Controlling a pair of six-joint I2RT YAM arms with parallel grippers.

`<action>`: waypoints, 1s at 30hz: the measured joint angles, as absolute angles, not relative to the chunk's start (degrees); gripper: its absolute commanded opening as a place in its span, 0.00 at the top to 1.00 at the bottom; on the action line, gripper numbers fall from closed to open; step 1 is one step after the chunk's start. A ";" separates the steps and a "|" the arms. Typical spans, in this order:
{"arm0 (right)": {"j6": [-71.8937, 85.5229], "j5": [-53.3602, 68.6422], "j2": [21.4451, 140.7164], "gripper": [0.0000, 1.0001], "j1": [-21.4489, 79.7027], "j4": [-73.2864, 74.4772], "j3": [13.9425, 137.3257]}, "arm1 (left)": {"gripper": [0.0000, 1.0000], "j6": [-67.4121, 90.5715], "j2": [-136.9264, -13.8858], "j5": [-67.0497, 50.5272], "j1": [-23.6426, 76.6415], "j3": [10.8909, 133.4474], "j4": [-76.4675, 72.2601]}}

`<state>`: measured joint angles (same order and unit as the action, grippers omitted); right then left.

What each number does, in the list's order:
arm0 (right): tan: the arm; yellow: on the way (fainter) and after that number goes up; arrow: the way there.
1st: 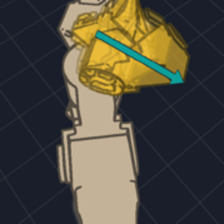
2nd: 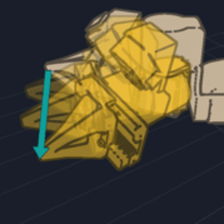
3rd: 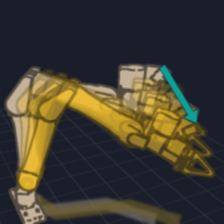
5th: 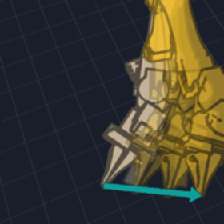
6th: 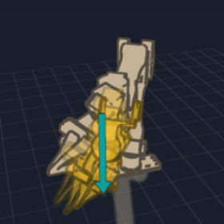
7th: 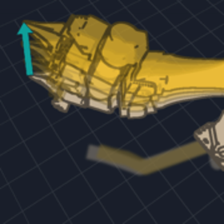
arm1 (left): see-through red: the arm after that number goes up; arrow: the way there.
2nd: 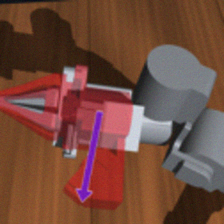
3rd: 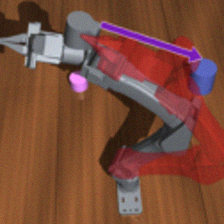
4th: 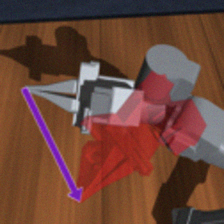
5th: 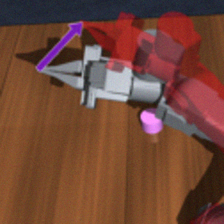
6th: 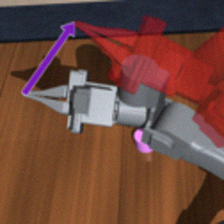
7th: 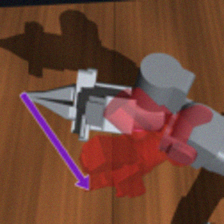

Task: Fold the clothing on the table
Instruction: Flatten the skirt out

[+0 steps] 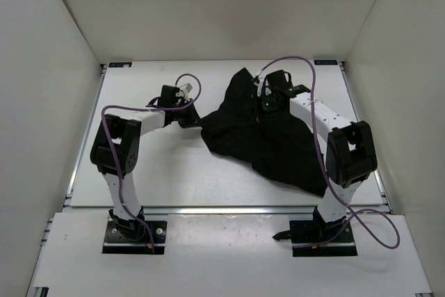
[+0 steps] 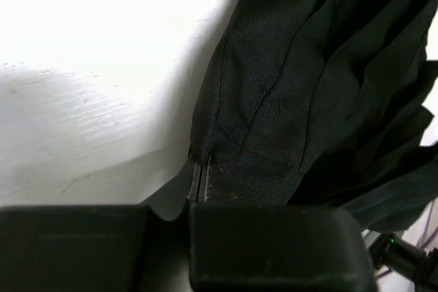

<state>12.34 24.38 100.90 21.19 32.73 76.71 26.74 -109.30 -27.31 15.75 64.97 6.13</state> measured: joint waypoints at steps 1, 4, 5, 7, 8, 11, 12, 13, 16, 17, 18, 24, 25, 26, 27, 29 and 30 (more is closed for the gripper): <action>11.92 24.18 101.54 0.99 20.93 33.87 78.52 | 1.00 26.85 -108.99 -26.59 15.62 64.97 6.31; 10.22 23.16 103.44 1.00 19.99 37.17 86.19 | 1.00 27.05 -106.48 -24.86 14.76 64.29 6.85; 9.58 22.85 104.14 1.00 19.51 38.30 89.54 | 1.00 27.09 -104.99 -24.40 14.09 63.77 7.18; 8.38 22.50 105.75 1.00 18.35 40.91 96.92 | 1.00 27.20 -100.64 -22.24 11.92 62.46 8.38; 7.73 22.41 106.61 1.00 17.63 42.00 101.16 | 1.00 27.27 -98.13 -20.73 10.70 62.26 9.65; 5.85 22.50 108.29 1.00 16.27 43.24 112.66 | 1.00 27.77 -91.00 -15.62 8.21 62.26 12.51; 5.19 22.57 107.72 1.00 15.97 42.83 114.13 | 1.00 28.21 -88.60 -14.31 7.84 62.26 13.43; 4.51 22.50 106.48 1.00 15.97 42.24 113.80 | 1.00 28.58 -86.37 -13.45 7.84 62.24 14.06; 2.15 21.82 99.04 1.00 17.47 40.45 104.92 | 1.00 29.82 -80.66 -11.75 8.16 60.66 15.18; 1.58 21.82 95.13 1.00 18.13 39.44 99.09 | 1.00 30.30 -78.67 -11.25 8.16 59.16 15.70; 1.58 22.00 91.72 1.00 18.50 39.24 93.97 | 1.00 30.61 -77.32 -10.81 8.21 57.98 16.34; 6.76 26.59 71.37 0.95 19.94 34.50 59.02 | 1.00 33.01 -68.23 -9.08 9.89 47.70 22.09; 8.29 27.49 68.34 0.93 19.70 33.61 53.93 | 1.00 33.34 -66.67 -9.19 10.28 46.50 23.33; 9.39 28.16 65.93 0.82 19.38 33.04 50.19 | 1.00 33.65 -65.12 -8.93 10.63 45.39 24.36; 10.63 29.10 63.29 0.65 18.52 32.84 46.44 | 1.00 33.95 -63.51 -8.29 10.92 44.36 25.15; 12.86 29.93 59.33 0.48 16.21 32.45 41.17 | 1.00 34.65 -60.31 -7.31 11.73 42.46 26.39; 13.76 30.04 57.71 0.41 15.07 32.08 39.31 | 1.00 35.00 -58.70 -6.74 12.25 41.50 26.79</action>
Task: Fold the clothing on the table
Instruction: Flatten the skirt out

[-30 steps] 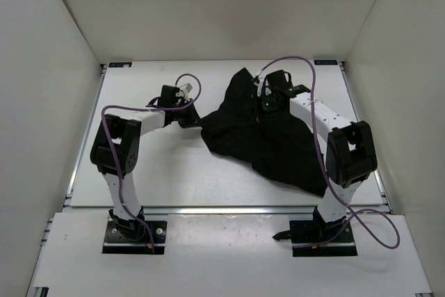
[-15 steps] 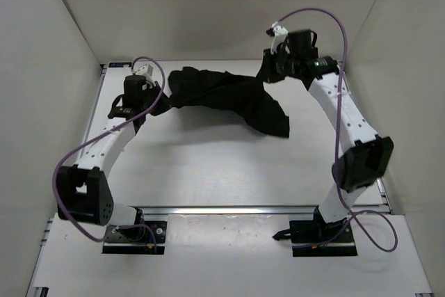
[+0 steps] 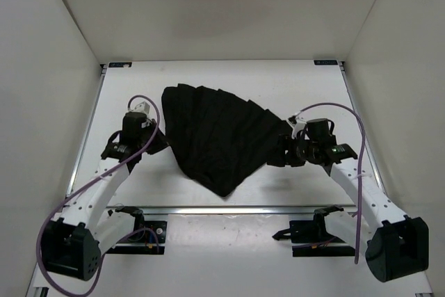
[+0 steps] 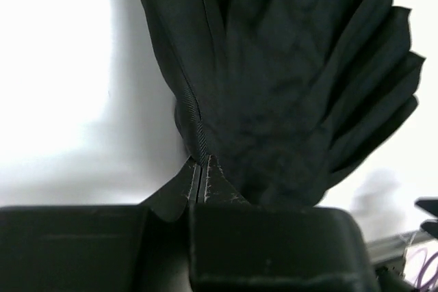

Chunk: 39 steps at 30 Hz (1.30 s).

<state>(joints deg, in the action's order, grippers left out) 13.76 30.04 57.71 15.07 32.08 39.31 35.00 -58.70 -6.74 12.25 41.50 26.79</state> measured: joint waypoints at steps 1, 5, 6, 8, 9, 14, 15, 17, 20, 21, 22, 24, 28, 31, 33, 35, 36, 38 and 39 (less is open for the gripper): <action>14.63 30.06 56.60 0.36 14.06 31.92 38.13 | 1.00 35.27 -57.32 -6.42 12.80 40.60 27.09; 18.68 30.28 54.24 0.26 11.53 30.06 36.80 | 1.00 36.51 -54.89 -5.21 15.86 38.79 29.06; 19.79 29.93 53.87 0.26 11.68 29.54 36.60 | 1.00 36.75 -54.98 -4.84 16.69 38.70 29.41; 22.35 29.12 52.99 0.27 13.45 28.27 35.55 | 1.00 37.04 -55.31 -4.32 17.93 38.44 29.80; 24.12 28.88 52.47 0.28 14.96 27.40 34.46 | 1.00 37.19 -55.64 -3.97 18.52 38.33 30.09; 34.30 27.51 50.43 0.30 24.86 21.96 27.00 | 1.00 37.34 -57.19 -1.72 19.22 38.13 31.64; 36.38 26.87 50.85 0.30 27.22 20.97 25.93 | 1.00 37.39 -57.25 -1.04 19.46 38.13 31.81; 39.31 25.89 52.36 0.30 30.39 19.79 25.10 | 1.00 37.85 -57.30 -0.23 20.71 37.63 31.14; 42.98 24.38 55.48 0.30 34.00 17.47 25.10 | 1.00 39.05 -57.78 -0.69 23.00 35.24 28.93; 44.07 24.12 56.23 0.31 34.76 16.36 25.02 | 1.00 39.35 -58.11 -0.80 23.73 34.46 28.42; 45.34 23.81 56.86 0.31 35.38 14.76 24.75 | 1.00 39.64 -58.41 -0.91 24.40 33.58 28.12; 47.99 23.75 58.28 0.33 36.40 11.31 23.97 | 1.00 39.79 -58.48 -0.95 25.15 32.38 28.32; 51.68 22.55 64.01 0.31 40.40 6.17 23.83 | 1.00 39.68 -57.49 -0.38 25.21 32.18 29.34; 53.12 21.65 70.17 0.31 44.34 5.48 26.15 | 1.00 39.46 -56.66 0.36 25.04 32.18 29.56; 53.84 21.12 73.76 0.32 46.06 5.52 28.42 | 1.00 39.22 -56.69 1.02 25.04 32.18 29.61; 54.19 20.60 76.09 0.35 47.27 5.26 30.39 | 1.00 38.89 -56.66 1.39 25.06 32.18 29.63; 54.33 20.43 76.97 0.40 47.59 5.06 31.20 | 1.00 38.79 -56.69 1.61 24.93 32.18 29.63; 54.52 20.27 78.59 0.58 48.01 4.71 32.75 | 1.00 38.54 -56.69 2.07 24.86 32.18 29.63; 54.57 20.18 79.42 0.61 48.03 4.40 33.34 | 1.00 38.41 -56.69 2.33 24.82 32.18 29.61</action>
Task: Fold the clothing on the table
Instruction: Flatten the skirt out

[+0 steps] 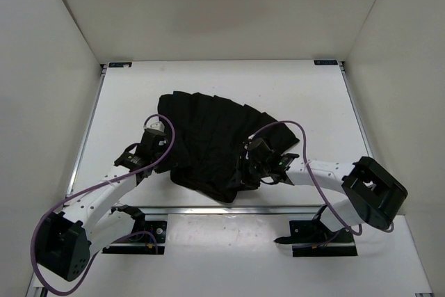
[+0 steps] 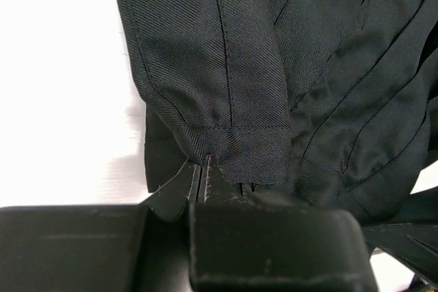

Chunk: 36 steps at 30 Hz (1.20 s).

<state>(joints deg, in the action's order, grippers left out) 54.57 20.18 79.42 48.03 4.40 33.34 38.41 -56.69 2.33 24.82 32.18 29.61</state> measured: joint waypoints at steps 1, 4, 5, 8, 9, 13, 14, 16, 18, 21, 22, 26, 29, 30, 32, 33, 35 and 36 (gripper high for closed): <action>54.74 20.14 80.16 0.68 48.05 4.27 33.80 | 1.00 38.35 -56.69 2.50 24.77 32.18 29.61; 55.22 20.21 82.06 0.81 48.05 4.25 34.37 | 1.00 38.13 -56.71 2.94 24.45 32.21 29.61; 55.16 20.21 82.32 0.91 48.01 4.49 34.35 | 1.00 38.00 -56.73 3.09 24.25 32.21 29.61; 54.63 20.38 82.17 1.00 46.92 4.99 34.35 | 1.00 37.78 -56.90 3.40 23.75 32.21 29.58; 54.35 20.40 81.87 1.00 46.30 5.52 34.35 | 1.00 37.69 -57.01 3.49 23.53 32.21 29.56; 50.00 20.60 77.89 1.00 38.72 11.38 34.98 | 1.00 37.06 -58.30 3.57 22.94 32.53 29.56; 47.90 20.53 76.58 1.00 35.40 13.39 35.77 | 1.00 36.88 -58.78 3.60 22.92 32.75 29.61; 43.22 20.23 74.39 1.00 27.68 16.84 38.59 | 1.00 36.69 -59.75 3.53 22.70 33.19 29.50; 38.52 20.99 73.69 0.99 20.93 19.25 42.37 | 1.00 36.80 -60.45 2.57 22.61 33.28 28.88; 32.27 22.79 73.78 1.00 15.92 20.75 47.22 | 1.00 37.39 -61.32 -0.14 23.57 33.58 25.61; 30.61 22.81 73.80 1.00 15.88 20.82 47.75 | 1.00 37.43 -61.60 -0.36 23.83 33.61 24.80; 28.10 23.03 74.26 0.98 17.19 19.66 45.06 | 1.00 37.36 -63.44 -0.43 23.86 33.21 23.90; 29.15 23.22 74.43 0.84 17.93 18.81 40.42 | 1.00 37.30 -63.72 -0.67 24.16 31.94 23.79; 29.74 23.18 74.39 0.79 18.24 18.85 39.18 | 1.00 37.30 -63.72 -0.75 24.43 31.44 23.57; 30.94 23.16 74.06 0.55 19.11 18.83 37.32 | 1.00 37.30 -63.75 -0.86 25.02 30.37 23.55; 31.59 23.14 73.43 0.45 19.73 18.87 36.51 | 1.00 37.28 -63.79 -0.91 25.26 29.93 23.55; 32.77 23.07 71.07 0.35 20.93 18.79 34.92 | 1.00 37.23 -64.05 -0.91 25.47 29.45 23.64; 33.45 23.18 69.28 0.29 21.39 18.61 33.95 | 1.00 37.08 -64.25 -0.89 25.67 29.41 23.75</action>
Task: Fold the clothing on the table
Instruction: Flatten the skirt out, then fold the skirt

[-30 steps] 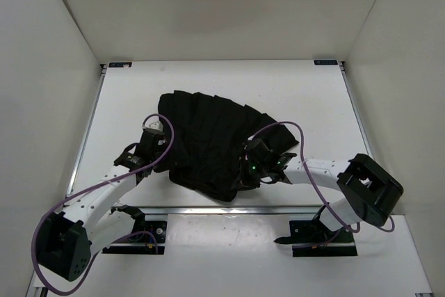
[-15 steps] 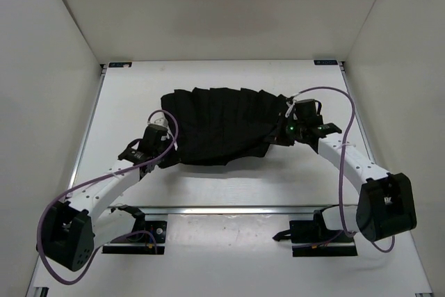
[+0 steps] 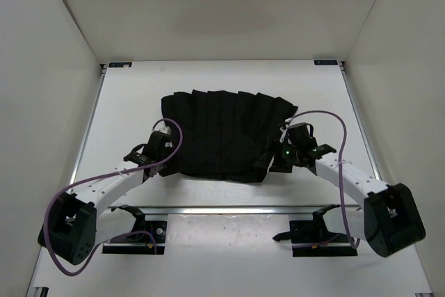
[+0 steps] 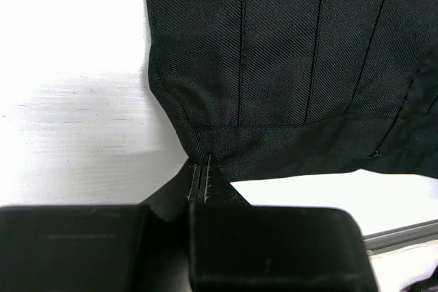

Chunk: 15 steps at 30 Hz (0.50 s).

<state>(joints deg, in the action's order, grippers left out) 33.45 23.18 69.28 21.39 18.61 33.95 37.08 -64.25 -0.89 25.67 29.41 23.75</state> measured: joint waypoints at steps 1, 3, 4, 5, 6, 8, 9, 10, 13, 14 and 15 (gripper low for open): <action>34.06 23.40 67.83 0.24 21.67 18.41 33.21 | 1.00 36.95 -64.34 -0.89 25.69 29.41 23.75; 36.10 23.64 64.42 0.22 22.15 17.23 31.09 | 1.00 36.80 -64.34 -0.89 25.69 29.41 23.75; 36.95 23.57 62.87 0.22 22.63 16.95 30.06 | 1.00 36.77 -64.34 -0.86 25.69 29.41 23.75; 37.74 23.35 61.87 0.23 22.87 16.75 29.36 | 1.00 36.71 -64.34 -0.89 25.71 29.39 23.75; 38.57 23.27 61.23 0.25 23.16 16.38 28.67 | 1.00 36.64 -64.34 -0.89 25.71 29.34 23.70; 39.97 23.16 61.17 0.28 23.66 15.55 27.22 | 1.00 36.42 -64.34 -0.89 25.71 29.12 23.70; 40.56 22.94 61.58 0.29 23.97 15.42 26.65 | 1.00 36.38 -64.31 -0.86 25.71 28.93 23.68; 41.01 22.68 62.24 0.31 24.36 15.42 26.17 | 1.00 36.25 -64.31 -0.89 25.71 28.73 23.70; 42.22 21.61 64.58 0.39 25.82 15.29 25.67 | 1.00 35.90 -64.34 -0.86 25.71 28.47 23.94; 42.50 21.34 65.30 0.41 25.93 15.03 25.67 | 1.00 35.81 -64.31 -0.86 25.71 28.45 23.94; 42.74 21.15 65.84 0.43 26.02 14.70 25.69 | 1.00 35.77 -64.31 -0.86 25.71 28.45 23.94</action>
